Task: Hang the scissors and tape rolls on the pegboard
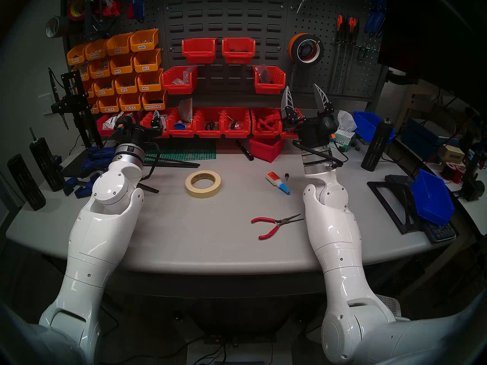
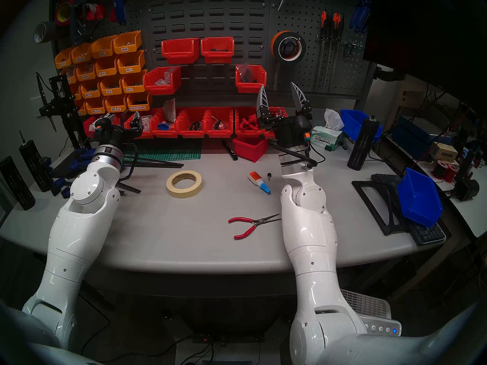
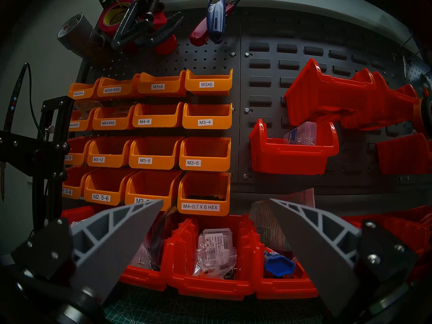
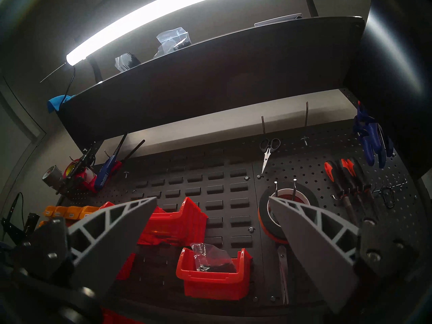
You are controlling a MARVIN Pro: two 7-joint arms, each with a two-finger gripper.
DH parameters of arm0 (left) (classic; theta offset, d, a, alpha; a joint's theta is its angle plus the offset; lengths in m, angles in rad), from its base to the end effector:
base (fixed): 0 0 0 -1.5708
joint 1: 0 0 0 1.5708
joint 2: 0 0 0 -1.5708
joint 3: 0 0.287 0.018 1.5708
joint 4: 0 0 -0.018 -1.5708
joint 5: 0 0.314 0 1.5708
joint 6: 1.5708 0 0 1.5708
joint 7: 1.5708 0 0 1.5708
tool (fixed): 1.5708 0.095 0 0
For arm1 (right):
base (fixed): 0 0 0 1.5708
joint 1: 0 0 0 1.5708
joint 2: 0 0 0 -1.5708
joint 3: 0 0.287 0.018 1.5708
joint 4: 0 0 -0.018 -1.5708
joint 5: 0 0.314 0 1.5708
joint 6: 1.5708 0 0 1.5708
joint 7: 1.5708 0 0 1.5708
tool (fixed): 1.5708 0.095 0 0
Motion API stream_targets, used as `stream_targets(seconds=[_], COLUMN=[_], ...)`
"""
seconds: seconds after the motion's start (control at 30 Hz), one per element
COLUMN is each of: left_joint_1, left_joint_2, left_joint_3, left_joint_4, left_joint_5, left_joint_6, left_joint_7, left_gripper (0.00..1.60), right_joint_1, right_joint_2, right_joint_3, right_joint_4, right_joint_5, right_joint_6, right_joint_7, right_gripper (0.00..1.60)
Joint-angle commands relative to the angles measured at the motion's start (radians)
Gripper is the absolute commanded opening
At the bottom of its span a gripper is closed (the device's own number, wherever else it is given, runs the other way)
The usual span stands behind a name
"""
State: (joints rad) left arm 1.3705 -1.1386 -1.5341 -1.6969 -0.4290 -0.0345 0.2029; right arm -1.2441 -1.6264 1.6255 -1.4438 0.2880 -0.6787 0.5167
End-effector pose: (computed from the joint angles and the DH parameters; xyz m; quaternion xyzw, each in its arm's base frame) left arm 0.4630 0.1112 -0.1443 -0.5789 -0.0496 -0.8133 0.0314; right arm 0.4717 0.0245 -0.1456 -0.3026 -0.0812 -0.9373 0.1527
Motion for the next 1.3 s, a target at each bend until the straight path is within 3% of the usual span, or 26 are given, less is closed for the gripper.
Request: stream_targets(seconds=[0.0,0.07,0.13,0.6,0.93,1.27], left_joint_1=[-0.035,-0.035,-0.035,-0.036,-0.036,-0.036], left_joint_2=[0.002,0.002,0.001,0.001,0.001,0.001], left_joint_3=[-0.009,-0.009,-0.009,-0.009,-0.009,-0.009], left_joint_4=[-0.030,-0.030,-0.030,-0.030,-0.030,-0.030], left_joint_5=[0.000,0.000,0.000,0.000,0.000,0.000], left_joint_6=[-0.015,-0.016,-0.016,-0.018,-0.019,-0.019], left_joint_7=[-0.002,-0.002,-0.002,-0.002,-0.002,-0.002], left_gripper=[1.60,1.60,1.60,1.60,1.60,1.60], right_joint_1=[-0.042,-0.073,-0.060,-0.157,-0.174,-0.175], right_joint_2=[0.007,0.007,0.009,0.013,0.011,0.010], right_joint_3=[0.002,0.003,0.004,0.002,-0.001,-0.002], right_joint_4=[-0.102,-0.160,-0.138,-0.325,-0.368,-0.374], right_joint_5=[0.013,0.008,0.014,-0.024,-0.048,-0.053], right_joint_6=[0.069,0.117,0.117,0.319,0.391,0.401], right_joint_7=[-0.004,-0.012,-0.006,-0.073,-0.105,-0.111], right_gripper=[1.60,1.60,1.60,1.60,1.60,1.60])
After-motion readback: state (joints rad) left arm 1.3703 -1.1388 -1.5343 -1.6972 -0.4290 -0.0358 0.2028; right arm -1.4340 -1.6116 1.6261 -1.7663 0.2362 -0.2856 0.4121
